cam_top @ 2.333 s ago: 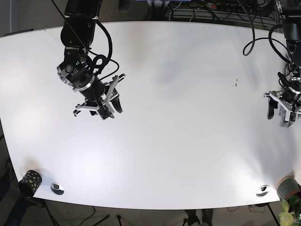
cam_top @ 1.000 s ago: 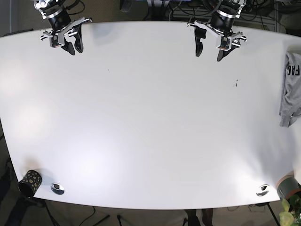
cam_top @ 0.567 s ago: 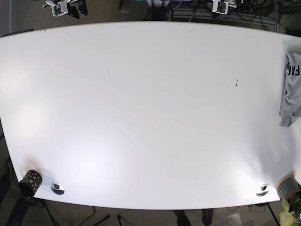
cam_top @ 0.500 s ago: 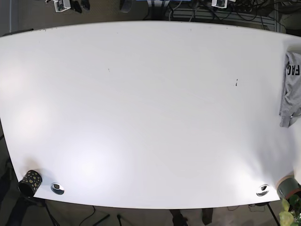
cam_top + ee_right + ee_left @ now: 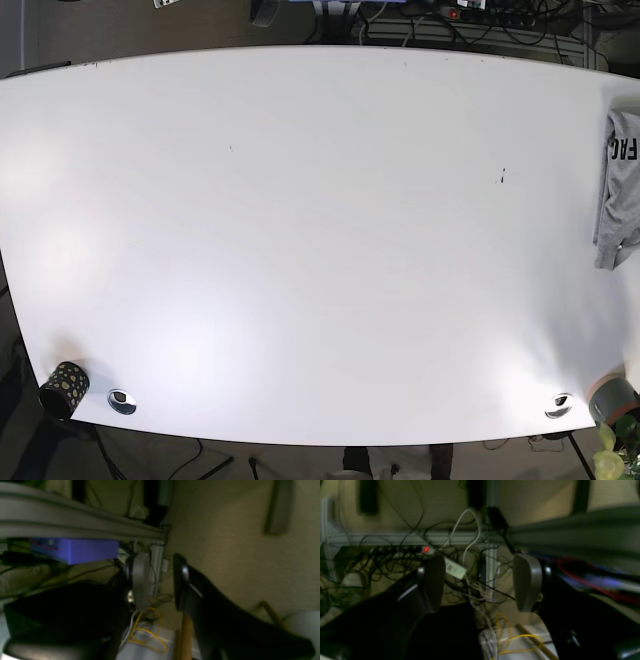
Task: Fold the T-shirt properly
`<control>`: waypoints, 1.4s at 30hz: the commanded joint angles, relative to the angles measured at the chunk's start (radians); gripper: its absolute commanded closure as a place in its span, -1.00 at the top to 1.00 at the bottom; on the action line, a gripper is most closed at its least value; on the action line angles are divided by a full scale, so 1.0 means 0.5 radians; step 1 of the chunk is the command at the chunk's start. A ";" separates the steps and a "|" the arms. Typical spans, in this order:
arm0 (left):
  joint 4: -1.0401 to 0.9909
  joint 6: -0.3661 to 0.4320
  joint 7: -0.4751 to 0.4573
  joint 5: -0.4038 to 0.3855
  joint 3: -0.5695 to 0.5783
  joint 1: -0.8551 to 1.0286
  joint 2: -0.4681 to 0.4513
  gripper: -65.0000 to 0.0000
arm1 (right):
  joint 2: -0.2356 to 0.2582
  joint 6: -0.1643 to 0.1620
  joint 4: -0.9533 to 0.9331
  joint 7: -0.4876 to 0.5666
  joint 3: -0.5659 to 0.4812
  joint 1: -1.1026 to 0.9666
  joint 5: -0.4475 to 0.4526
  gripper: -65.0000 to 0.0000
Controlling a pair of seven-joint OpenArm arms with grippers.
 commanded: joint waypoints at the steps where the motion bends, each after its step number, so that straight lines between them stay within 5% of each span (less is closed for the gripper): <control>1: -0.175 0.011 -0.002 -0.005 -0.022 -0.046 -0.023 0.18 | 0.012 0.019 -0.150 0.005 -0.004 0.026 -0.021 -0.51; 16: -1.203 0.032 -0.009 -0.005 -0.050 -0.711 -0.253 0.18 | 0.015 0.006 -0.865 0.008 -0.096 0.569 -0.027 -0.51; 25: -1.623 0.345 -0.104 -0.005 0.312 -0.880 -0.274 0.18 | 0.015 0.003 -1.147 0.008 -0.277 0.760 -0.027 -0.51; 38: -2.308 0.379 -0.282 -0.005 0.423 -1.264 -0.198 0.18 | 0.009 0.003 -1.500 0.011 -0.305 1.005 -0.030 -0.50; 42: -2.338 0.379 -0.282 -0.005 0.432 -1.298 -0.198 0.18 | 0.000 -0.070 -1.500 0.011 -0.391 1.027 -0.064 -0.49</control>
